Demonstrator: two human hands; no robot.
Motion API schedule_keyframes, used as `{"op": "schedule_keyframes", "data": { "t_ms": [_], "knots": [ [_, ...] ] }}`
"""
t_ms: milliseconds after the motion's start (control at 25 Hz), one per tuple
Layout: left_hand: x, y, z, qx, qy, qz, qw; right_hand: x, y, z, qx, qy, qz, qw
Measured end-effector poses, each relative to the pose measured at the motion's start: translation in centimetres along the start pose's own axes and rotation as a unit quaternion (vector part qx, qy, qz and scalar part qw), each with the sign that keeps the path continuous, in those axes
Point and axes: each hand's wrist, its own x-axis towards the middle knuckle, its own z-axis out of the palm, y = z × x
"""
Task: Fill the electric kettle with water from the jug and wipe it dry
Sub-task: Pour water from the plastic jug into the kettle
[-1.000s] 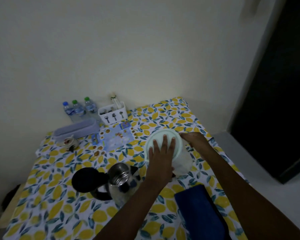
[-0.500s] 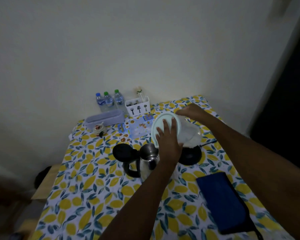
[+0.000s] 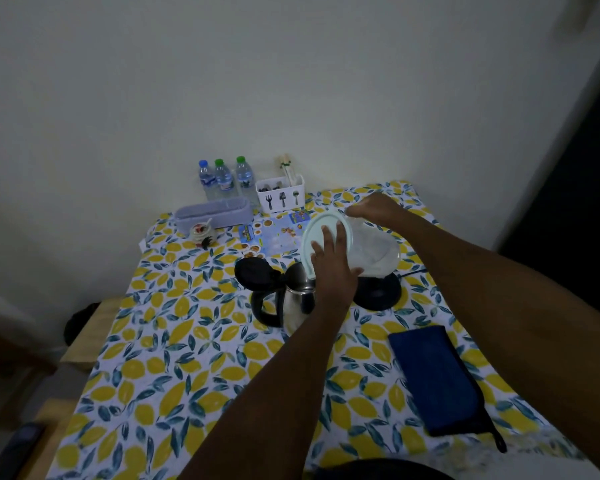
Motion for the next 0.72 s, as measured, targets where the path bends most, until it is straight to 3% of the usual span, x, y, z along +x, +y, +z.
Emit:
{"op": "schedule_keyframes", "data": {
  "t_ms": [720],
  "knots": [
    [-0.8,-0.1,-0.4,-0.046,0.021,-0.017,0.999,-0.5,-1.8,-0.2,-0.04,0.003,-0.009,0.999]
  ]
}}
